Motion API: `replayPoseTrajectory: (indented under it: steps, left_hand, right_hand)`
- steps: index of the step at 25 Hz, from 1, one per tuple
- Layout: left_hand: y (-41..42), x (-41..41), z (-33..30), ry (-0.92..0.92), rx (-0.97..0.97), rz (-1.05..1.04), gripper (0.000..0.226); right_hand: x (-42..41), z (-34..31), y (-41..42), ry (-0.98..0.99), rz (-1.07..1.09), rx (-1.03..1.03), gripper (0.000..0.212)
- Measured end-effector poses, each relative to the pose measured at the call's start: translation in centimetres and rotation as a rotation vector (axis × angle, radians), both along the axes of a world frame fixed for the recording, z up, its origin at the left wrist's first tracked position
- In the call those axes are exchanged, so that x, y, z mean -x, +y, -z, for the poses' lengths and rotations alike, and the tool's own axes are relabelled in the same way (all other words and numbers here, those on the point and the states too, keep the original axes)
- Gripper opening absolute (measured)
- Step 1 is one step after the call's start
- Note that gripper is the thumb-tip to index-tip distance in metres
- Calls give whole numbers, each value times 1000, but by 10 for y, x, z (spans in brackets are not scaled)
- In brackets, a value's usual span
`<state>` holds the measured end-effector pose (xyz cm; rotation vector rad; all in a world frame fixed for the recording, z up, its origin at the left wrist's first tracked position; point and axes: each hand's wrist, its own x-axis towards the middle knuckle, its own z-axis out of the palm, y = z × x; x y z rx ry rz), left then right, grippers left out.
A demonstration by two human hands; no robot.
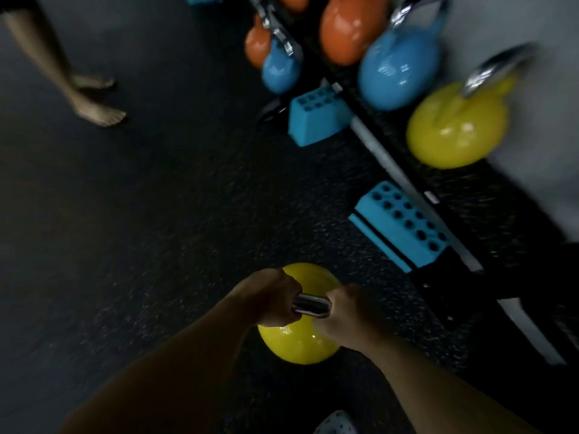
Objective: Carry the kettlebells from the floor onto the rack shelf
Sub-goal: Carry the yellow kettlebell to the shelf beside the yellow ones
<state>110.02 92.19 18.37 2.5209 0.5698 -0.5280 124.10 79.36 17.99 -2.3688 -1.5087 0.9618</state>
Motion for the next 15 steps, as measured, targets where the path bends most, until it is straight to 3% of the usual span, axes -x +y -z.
replayPoseTrajectory:
  steps: [6, 10, 15]
  left_hand:
    - [27, -188, -77, -274, -244, 297, 24]
    - [37, -287, -122, -469, -267, 448, 20]
    - [41, -391, -150, -567, -311, 626, 21]
  right_hand:
    - [-158, -82, -5, -288, 172, -207, 42]
    - [-230, -123, -8, -527, 356, -273, 22]
    - [-293, -148, -13, -689, 569, -318, 19]
